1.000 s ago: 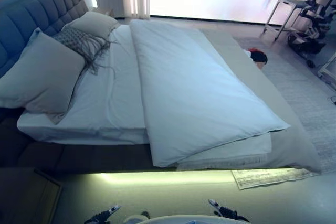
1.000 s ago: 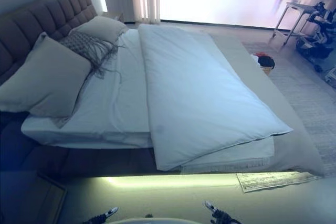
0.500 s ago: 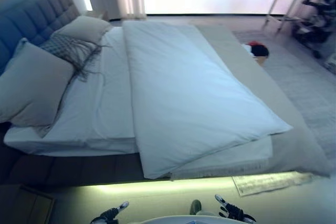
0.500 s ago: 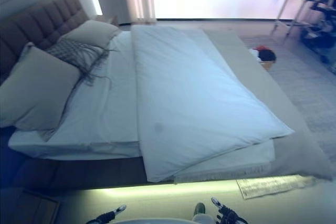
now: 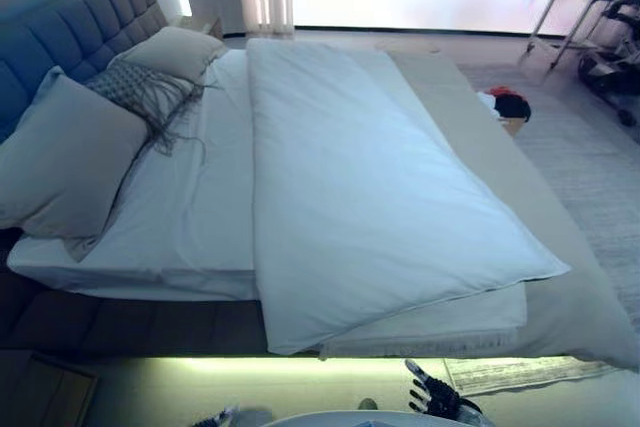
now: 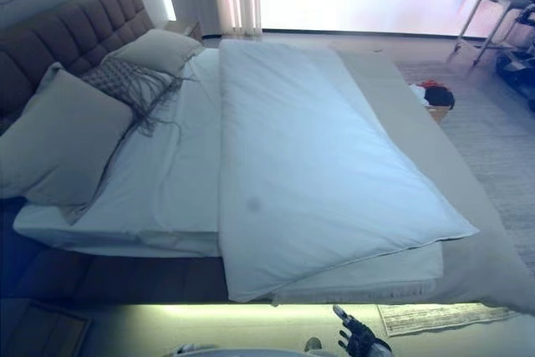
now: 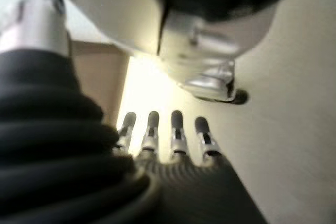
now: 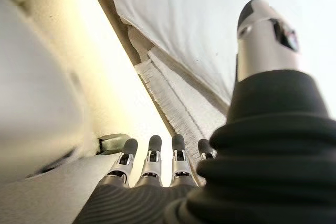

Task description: Make the bed neatly

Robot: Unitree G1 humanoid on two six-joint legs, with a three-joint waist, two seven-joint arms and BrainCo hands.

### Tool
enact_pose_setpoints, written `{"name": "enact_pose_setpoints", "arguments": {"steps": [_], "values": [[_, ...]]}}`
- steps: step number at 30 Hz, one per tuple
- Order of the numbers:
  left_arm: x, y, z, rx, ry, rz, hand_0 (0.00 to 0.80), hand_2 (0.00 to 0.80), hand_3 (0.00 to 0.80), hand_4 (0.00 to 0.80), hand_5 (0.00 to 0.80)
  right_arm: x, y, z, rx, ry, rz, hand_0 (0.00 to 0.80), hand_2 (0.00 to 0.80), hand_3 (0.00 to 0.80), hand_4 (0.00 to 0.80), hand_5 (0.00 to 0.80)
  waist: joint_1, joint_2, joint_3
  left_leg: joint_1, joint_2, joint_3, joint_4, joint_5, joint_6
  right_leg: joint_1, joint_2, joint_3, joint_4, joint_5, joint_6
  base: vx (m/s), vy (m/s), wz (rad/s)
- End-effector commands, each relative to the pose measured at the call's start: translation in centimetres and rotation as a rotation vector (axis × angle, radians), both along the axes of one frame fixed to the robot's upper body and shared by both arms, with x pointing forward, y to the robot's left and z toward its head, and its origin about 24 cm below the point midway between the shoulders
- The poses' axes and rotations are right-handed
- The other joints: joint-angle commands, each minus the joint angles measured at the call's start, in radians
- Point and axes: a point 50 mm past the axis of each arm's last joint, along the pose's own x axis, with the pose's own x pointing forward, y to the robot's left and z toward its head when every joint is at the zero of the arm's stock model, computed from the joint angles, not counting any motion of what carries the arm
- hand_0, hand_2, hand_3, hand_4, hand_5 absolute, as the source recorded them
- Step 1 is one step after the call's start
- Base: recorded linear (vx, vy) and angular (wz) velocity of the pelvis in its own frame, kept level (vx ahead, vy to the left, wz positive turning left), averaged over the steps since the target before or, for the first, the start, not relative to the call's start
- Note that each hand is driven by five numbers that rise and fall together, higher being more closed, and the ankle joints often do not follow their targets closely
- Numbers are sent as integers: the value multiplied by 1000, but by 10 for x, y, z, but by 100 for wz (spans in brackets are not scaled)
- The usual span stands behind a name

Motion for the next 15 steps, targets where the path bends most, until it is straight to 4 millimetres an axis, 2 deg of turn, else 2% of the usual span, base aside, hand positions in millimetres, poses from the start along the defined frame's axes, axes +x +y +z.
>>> {"name": "enact_pose_setpoints", "arguments": {"steps": [1, 4, 7, 9, 12, 15], "values": [[14, -5, 1, -1, -18, -78, 0, 0, 0, 0, 0, 54, 2, 18, 22, -183, -49, 0, 0, 0, 0, 0, 0, -16, 47, 34, -41, 9, -178, 88, 57, 18, -40, 13, 69, -78, 63, 70, 99, -70], [26, 7, 5, 36, -37, -77, 0, 0, 0, 0, 0, 60, 0, 21, 46, -211, -101, 0, 0, 0, 0, 0, 1, -7, 51, 60, -45, 6, -222, 80, 60, -16, -57, 8, 97, -78, 78, 49, 42, -33], [27, 16, 7, 73, -27, -94, 0, 0, 0, 0, 0, 63, -3, 23, 36, -235, -147, 0, 0, 0, 0, 0, 8, -7, 58, 60, -53, -2, -218, 69, 65, -29, -74, 10, 96, -66, 97, 61, -10, 43], [30, 22, 10, 93, -29, -106, 0, 0, 0, 0, 0, 70, -5, 26, 8, -242, -120, 0, 0, 0, 0, 0, 9, -7, 69, 39, -50, 2, -199, 64, 64, -39, -80, 13, 97, -65, 101, 2, -25, 27], [47, 25, 15, 103, -74, -132, 0, 0, 0, 0, 0, 83, -10, 34, -33, -281, -79, 0, 0, 0, 0, 0, 4, -4, 105, -15, -44, 4, -163, 65, 56, -65, -85, 28, 94, -61, 101, -73, -39, 8], [68, 26, 21, 95, -137, -145, 0, 0, 0, 0, 0, 101, -20, 47, -92, -352, -111, 0, 0, 0, 0, 0, -3, 5, 150, -75, -40, 3, -140, 69, 52, -106, -91, 42, 102, -63, 98, -147, -54, 10]]}}
